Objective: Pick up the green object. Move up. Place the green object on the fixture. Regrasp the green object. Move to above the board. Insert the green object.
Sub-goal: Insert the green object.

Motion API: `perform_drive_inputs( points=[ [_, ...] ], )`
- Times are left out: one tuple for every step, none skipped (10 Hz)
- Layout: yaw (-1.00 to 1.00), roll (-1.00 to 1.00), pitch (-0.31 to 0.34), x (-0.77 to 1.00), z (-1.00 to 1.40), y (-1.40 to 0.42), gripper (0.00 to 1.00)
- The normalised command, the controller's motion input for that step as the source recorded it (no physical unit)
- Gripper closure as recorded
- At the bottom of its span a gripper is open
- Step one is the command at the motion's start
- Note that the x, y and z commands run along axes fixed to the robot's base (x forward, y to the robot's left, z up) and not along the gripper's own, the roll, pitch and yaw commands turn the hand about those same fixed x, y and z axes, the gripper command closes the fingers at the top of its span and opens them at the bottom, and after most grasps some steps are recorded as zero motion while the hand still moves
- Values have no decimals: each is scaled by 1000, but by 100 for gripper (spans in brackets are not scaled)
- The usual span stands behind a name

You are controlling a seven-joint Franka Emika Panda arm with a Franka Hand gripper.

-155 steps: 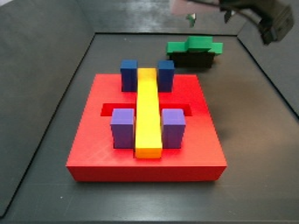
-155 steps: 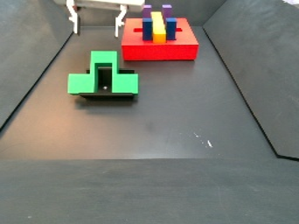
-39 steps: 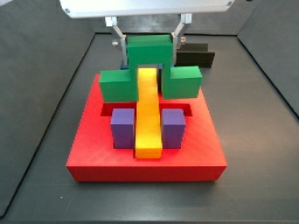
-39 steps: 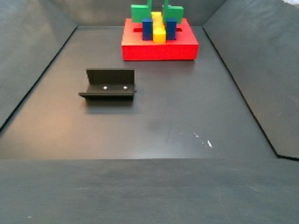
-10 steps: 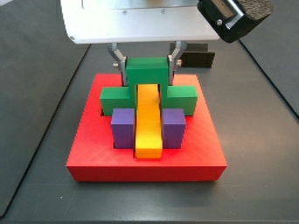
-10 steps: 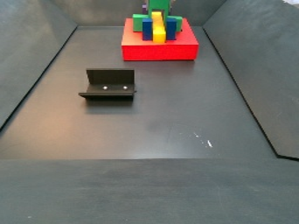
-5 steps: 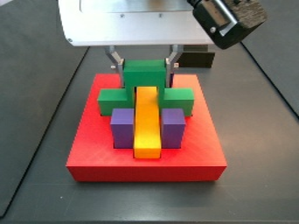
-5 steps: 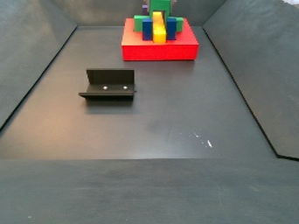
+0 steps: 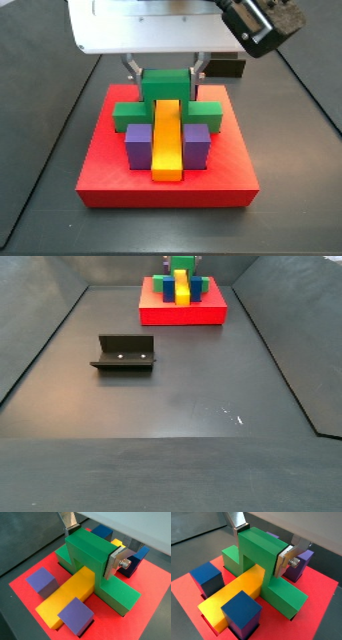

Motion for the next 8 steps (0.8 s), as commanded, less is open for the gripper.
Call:
perform_drive_inputs(
  points=[
    [9,0,41,140,-260,0,100],
    [0,0,31,177,-231,0,100],
    [0,0,30,134,-289,0,100],
    [0,10,16,40,-400,0,100],
    [0,0,0,14,-469,0,100],
    [0,0,0,3,-474,0,100],
    [0,0,0,49,-334,0,100],
    [0,-1,0,26,-11,0,100]
  ],
)
